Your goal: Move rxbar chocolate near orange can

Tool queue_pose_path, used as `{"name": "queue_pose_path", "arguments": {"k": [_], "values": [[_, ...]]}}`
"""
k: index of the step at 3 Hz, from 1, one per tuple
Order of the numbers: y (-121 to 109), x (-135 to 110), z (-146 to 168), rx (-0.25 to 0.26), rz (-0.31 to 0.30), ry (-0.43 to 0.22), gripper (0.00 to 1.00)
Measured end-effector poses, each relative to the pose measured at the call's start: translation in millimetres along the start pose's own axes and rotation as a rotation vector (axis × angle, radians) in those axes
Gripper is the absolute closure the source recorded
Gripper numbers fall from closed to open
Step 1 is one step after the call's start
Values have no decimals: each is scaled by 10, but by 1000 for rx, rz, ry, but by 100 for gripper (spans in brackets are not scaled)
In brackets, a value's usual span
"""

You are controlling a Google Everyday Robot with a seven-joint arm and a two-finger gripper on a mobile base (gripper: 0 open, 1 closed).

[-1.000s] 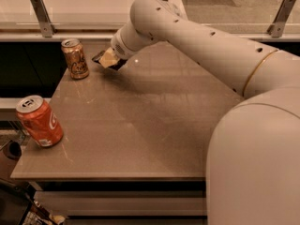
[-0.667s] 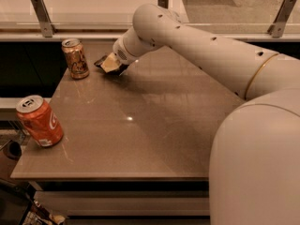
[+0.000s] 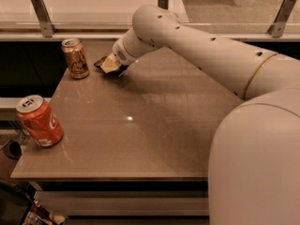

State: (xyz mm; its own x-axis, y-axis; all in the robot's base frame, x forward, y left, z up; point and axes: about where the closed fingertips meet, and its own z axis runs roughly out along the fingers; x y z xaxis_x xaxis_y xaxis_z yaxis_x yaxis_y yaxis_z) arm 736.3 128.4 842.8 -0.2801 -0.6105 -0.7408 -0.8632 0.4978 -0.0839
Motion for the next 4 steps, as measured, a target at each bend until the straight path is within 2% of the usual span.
{"name": "queue_pose_path", "arguments": {"k": [2, 3, 4], "values": [[32, 3, 42, -7, -2, 3, 14], [50, 6, 64, -11, -3, 5, 0], [51, 6, 65, -11, -3, 5, 0]]}}
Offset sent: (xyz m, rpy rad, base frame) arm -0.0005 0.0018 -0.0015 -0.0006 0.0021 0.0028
